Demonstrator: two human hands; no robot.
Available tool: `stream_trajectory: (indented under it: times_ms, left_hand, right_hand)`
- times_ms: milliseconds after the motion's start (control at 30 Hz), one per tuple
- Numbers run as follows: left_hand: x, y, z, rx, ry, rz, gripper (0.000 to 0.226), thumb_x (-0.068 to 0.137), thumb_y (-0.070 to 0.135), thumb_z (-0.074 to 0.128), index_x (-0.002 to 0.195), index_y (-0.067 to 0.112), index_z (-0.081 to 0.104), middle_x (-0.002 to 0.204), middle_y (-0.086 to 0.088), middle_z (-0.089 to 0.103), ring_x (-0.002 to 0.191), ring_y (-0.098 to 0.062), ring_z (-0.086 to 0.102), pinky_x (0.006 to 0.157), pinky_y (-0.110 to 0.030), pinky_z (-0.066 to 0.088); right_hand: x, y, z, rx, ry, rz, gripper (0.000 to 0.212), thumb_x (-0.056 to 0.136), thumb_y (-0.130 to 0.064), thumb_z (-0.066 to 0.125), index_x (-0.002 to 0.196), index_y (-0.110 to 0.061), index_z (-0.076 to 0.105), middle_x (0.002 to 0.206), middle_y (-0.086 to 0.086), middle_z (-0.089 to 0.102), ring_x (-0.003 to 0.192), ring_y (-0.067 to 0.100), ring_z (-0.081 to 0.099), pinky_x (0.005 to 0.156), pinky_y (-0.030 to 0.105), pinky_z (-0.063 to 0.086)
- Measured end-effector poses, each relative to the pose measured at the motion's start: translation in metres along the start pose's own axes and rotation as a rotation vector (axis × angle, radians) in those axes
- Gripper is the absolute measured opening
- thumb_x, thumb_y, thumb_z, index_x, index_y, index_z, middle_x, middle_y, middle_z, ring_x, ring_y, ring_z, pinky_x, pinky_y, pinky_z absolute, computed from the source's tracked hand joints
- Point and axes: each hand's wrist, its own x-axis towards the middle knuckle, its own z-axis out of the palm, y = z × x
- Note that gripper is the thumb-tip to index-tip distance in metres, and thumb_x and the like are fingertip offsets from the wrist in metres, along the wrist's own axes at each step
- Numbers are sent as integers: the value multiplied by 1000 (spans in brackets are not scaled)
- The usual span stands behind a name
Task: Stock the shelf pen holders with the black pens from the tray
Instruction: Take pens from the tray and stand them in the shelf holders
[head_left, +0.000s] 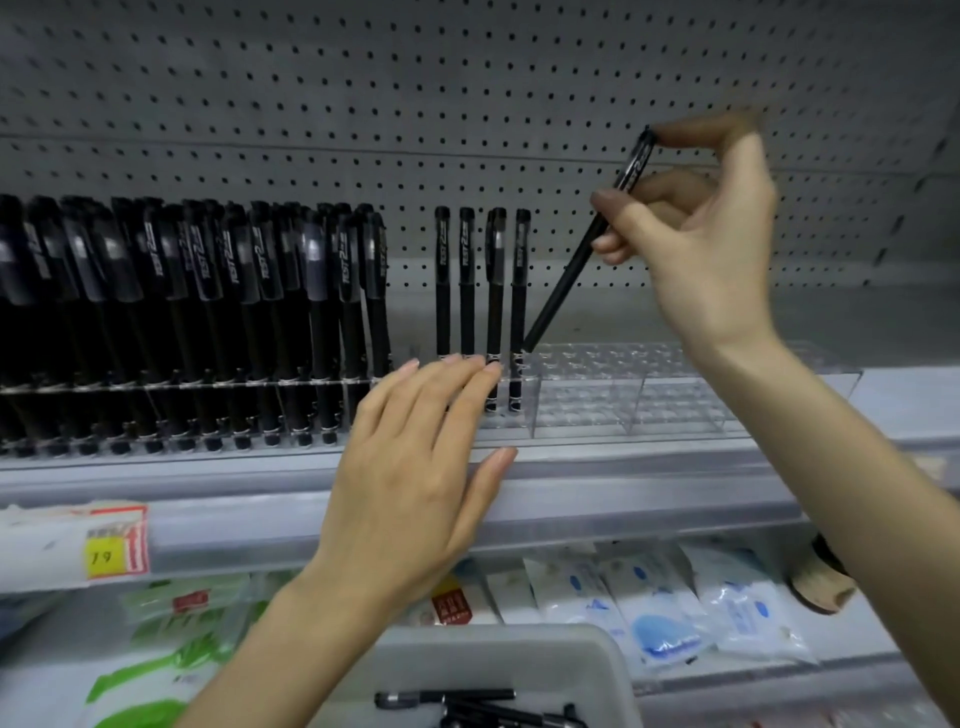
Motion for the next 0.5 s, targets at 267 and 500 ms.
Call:
stream_trajectory:
  times_ms: [267,500]
  left_hand:
    - [-1,-1,2,13,-12,4,52,101,40,31,135,5,49,134,-10,55,128,-21,43,115,-35,22]
    - [-1,-2,2,14,-15,11,52,101,39,32,135,4,50,133,-10,55,127,-21,45,114,-36,23]
  right_hand:
    - [12,-1,-2,-75,-49,-47,41,81,-3,72,101,-14,39,70,9,60,56,18,66,57,26,55]
    - [18,-3,-3,-80,-145,-15,42,79,-1,73,97,-18,39,67,13,59,53,17,64,56,26,55]
